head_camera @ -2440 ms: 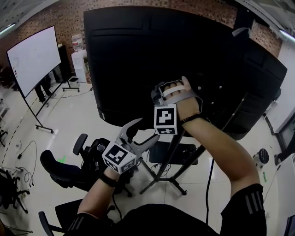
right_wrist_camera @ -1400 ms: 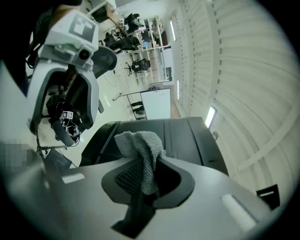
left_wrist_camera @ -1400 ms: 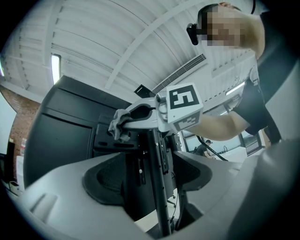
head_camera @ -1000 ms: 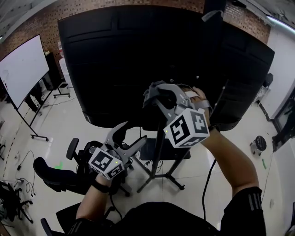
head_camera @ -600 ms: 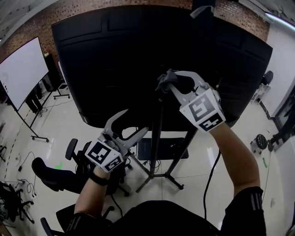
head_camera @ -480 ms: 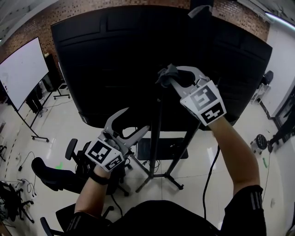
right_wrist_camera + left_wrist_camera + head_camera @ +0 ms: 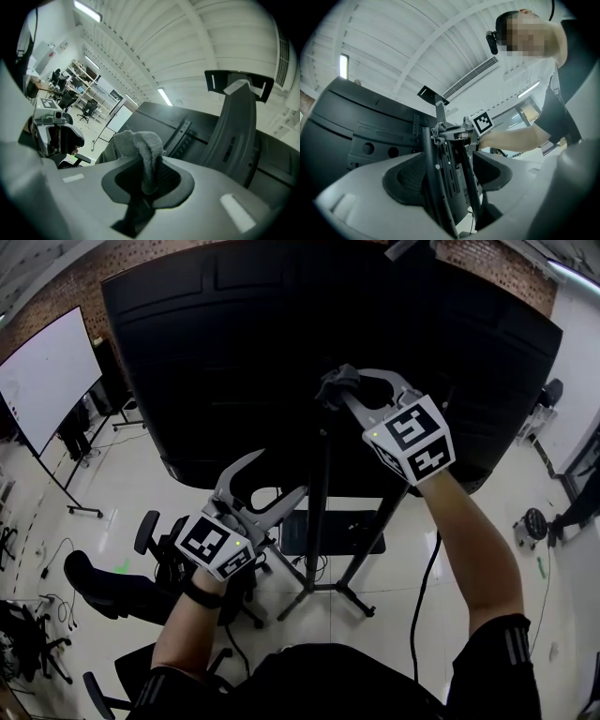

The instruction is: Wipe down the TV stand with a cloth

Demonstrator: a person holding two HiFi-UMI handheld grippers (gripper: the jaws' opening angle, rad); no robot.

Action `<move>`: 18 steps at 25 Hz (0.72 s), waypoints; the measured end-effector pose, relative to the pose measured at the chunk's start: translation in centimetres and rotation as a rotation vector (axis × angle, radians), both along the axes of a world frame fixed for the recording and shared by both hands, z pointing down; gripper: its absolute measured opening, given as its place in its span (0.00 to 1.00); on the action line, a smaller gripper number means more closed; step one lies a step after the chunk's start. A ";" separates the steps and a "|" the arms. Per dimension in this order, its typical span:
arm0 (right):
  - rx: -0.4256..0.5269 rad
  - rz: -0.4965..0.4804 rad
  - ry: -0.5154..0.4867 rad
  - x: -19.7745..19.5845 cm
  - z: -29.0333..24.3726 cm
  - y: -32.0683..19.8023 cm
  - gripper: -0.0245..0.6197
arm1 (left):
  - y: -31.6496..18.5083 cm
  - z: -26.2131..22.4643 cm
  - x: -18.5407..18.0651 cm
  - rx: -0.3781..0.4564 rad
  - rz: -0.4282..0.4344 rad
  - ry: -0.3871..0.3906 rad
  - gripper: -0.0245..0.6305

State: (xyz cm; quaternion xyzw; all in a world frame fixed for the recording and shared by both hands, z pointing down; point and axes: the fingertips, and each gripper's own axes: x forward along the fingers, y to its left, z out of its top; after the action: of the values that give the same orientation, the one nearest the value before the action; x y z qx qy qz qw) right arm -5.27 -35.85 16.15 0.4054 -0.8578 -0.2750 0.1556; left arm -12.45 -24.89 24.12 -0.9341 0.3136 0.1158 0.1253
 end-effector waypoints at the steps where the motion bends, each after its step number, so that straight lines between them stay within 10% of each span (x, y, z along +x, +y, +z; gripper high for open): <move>1: -0.009 -0.002 -0.002 0.0 0.6 0.0 0.13 | -0.1 0.4 0.0 -0.010 0.002 0.000 0.56; 18: -0.192 -0.006 -0.047 -0.2 10.8 0.2 0.14 | -0.1 7.0 0.2 -0.151 0.002 -0.026 0.56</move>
State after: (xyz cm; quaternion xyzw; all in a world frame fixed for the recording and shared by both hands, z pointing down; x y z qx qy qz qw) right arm -5.43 -35.63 26.99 0.3924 -0.8849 -0.1823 0.1726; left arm -12.21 -25.00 31.15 -0.9426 0.3191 0.0799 0.0582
